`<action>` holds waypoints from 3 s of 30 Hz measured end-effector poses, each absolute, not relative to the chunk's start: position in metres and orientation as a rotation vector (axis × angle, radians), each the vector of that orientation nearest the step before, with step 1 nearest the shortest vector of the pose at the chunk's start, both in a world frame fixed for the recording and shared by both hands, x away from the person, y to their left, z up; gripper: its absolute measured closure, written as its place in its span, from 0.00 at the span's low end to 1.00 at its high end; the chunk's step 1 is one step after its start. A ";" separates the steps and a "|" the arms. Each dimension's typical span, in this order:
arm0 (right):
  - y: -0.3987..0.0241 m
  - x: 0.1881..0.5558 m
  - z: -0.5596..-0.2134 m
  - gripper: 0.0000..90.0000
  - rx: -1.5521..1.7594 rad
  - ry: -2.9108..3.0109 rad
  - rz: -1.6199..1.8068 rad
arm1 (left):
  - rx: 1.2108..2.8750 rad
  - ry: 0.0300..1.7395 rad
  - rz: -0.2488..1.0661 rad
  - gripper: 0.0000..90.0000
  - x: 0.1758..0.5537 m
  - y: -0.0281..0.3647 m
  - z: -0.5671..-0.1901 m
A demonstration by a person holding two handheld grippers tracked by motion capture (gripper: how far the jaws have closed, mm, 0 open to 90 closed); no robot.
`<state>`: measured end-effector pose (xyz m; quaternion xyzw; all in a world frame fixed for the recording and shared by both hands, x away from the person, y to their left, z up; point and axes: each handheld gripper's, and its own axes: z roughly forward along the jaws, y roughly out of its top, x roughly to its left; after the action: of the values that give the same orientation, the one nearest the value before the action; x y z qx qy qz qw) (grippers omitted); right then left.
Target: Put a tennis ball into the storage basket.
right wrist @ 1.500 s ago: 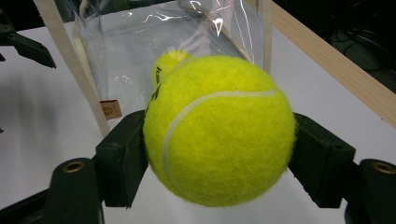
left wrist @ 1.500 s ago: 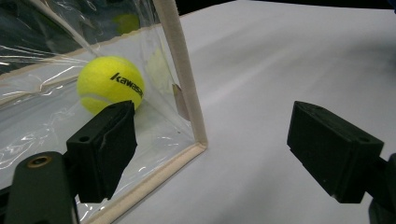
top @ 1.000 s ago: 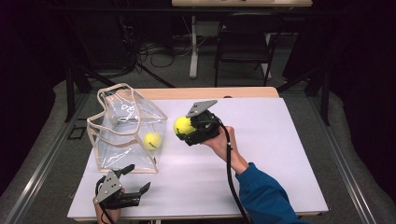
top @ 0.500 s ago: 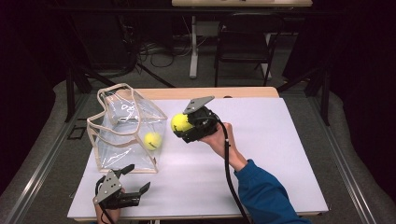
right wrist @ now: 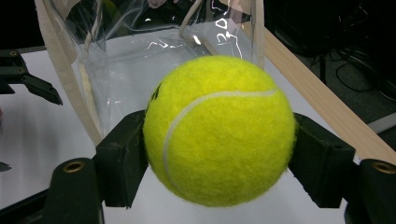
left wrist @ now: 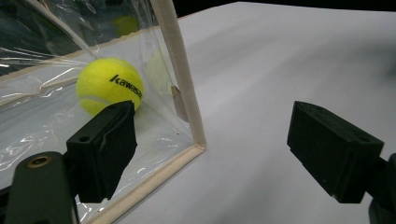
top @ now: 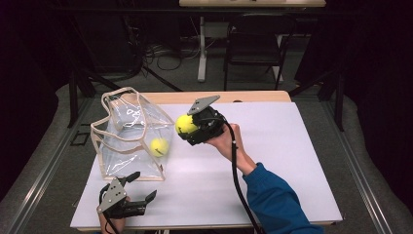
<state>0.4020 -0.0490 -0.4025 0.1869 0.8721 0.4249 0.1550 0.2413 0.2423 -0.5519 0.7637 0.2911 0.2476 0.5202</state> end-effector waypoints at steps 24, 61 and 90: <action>-0.021 0.404 -0.386 0.29 0.461 2.512 1.195 | 1.834 0.696 0.596 0.18 0.240 0.242 -0.551; 0.005 0.418 -0.367 0.29 0.430 2.539 1.155 | 1.833 0.698 0.589 0.18 0.240 0.243 -0.552; 0.019 0.422 -0.349 0.29 0.403 2.537 1.145 | 1.826 0.694 0.587 0.18 0.241 0.244 -0.551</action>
<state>0.4221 0.0186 -0.3491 0.1415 0.8898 0.4017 0.1638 0.2409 0.2439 -0.5515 0.7629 0.2898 0.2451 0.5234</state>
